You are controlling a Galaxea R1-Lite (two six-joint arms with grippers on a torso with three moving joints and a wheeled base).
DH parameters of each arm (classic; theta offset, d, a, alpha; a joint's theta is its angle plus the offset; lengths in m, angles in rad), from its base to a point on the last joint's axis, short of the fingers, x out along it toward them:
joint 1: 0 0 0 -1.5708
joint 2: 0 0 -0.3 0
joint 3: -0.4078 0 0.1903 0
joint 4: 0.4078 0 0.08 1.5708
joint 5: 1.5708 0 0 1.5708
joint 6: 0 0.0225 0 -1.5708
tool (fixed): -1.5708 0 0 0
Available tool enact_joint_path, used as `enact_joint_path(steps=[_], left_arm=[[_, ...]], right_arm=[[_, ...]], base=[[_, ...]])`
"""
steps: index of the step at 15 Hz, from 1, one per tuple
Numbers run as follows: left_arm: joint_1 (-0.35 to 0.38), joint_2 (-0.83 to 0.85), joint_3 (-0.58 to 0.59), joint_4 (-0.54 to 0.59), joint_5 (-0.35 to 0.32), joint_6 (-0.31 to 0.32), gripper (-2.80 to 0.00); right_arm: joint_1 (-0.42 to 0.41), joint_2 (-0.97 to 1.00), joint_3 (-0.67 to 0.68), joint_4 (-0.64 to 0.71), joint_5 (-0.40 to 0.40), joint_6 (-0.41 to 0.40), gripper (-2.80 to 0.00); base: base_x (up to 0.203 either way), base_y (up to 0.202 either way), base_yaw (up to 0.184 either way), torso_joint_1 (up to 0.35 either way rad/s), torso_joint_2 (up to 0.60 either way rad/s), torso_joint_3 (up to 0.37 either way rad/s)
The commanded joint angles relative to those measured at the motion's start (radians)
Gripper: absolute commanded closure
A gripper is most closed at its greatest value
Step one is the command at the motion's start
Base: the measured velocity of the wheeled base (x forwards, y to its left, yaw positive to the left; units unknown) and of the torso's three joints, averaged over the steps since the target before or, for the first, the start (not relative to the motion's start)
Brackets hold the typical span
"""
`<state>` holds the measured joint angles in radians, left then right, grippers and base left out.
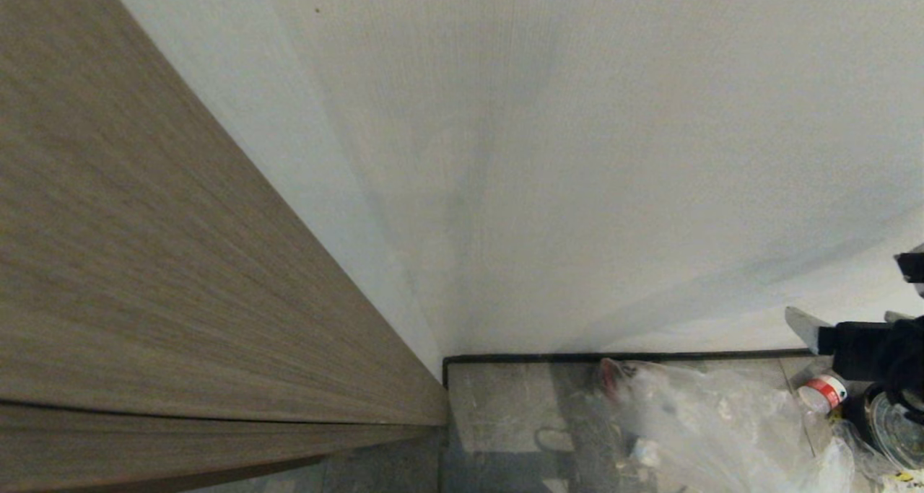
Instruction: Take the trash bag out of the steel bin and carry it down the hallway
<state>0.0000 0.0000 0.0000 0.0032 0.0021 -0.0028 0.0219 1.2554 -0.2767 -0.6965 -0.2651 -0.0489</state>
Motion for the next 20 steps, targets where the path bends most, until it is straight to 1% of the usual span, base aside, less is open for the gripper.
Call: enact_joint_path(steps=[1,3,5,6,7,9,10,11,12,14,16,18,20], left_arm=[[0.0,0.0,0.0,0.0,0.001,0.0,0.0],[0.0,0.0,0.0,-0.002,0.001,0.0,0.0],[0.0,0.0,0.0,0.0,0.001,0.0,0.0],[0.0,0.0,0.0,0.0,0.001,0.0,0.0],[0.0,0.0,0.0,0.0,0.001,0.0,0.0],[0.0,0.0,0.0,0.0,0.001,0.0,0.0],[0.0,0.0,0.0,0.0,0.001,0.0,0.0],[0.0,0.0,0.0,0.0,-0.001,0.0,0.0],[0.0,0.0,0.0,0.0,0.001,0.0,0.0],[0.0,0.0,0.0,0.0,0.001,0.0,0.0],[0.0,-0.001,0.0,0.0,-0.001,0.0,0.0],[0.0,0.0,0.0,0.0,0.001,0.0,0.0],[0.0,0.0,0.0,0.0,0.001,0.0,0.0]], right_arm=[[-0.007,-0.266,0.007,0.147,-0.001,0.005,-2.8],[-0.03,-0.441,0.015,0.311,0.021,0.019,-2.8],[-0.044,-0.618,0.02,0.52,0.085,0.036,-2.8],[-0.049,-0.698,0.029,0.603,0.113,0.045,-2.8],[-0.053,-0.775,0.056,0.652,0.132,0.056,-2.8],[-0.057,-0.921,0.11,0.685,0.152,0.066,-2.8],[-0.055,-1.001,0.163,0.685,0.156,0.062,-2.8],[-0.049,-1.058,0.227,0.647,0.162,0.062,-2.8],[-0.043,-1.122,0.261,0.606,0.167,0.067,-2.8],[-0.036,-1.248,0.271,0.616,0.207,0.07,-2.8],[-0.029,-1.259,0.278,0.686,0.241,0.106,-2.8],[-0.028,-1.257,0.279,0.693,0.247,0.084,-2.8],[-0.03,-1.257,0.278,0.69,0.247,0.095,-2.8]], base=[[0.0,0.0,0.0,0.0,0.0,0.0],[0.0,0.0,0.0,0.0,0.0,0.0],[0.0,0.0,0.0,0.0,0.0,0.0],[0.0,0.0,0.0,0.0,0.0,0.0],[0.0,0.0,0.0,0.0,0.0,0.0],[0.0,0.0,0.0,0.0,0.0,0.0],[0.0,0.0,0.0,0.0,0.0,0.0],[0.0,0.0,0.0,0.0,0.0,0.0],[0.0,0.0,0.0,0.0,0.0,0.0],[0.0,0.0,0.0,0.0,0.0,0.0],[0.0,0.0,0.0,0.0,0.0,0.0],[0.0,0.0,0.0,0.0,0.0,0.0],[0.0,0.0,0.0,0.0,0.0,0.0]])
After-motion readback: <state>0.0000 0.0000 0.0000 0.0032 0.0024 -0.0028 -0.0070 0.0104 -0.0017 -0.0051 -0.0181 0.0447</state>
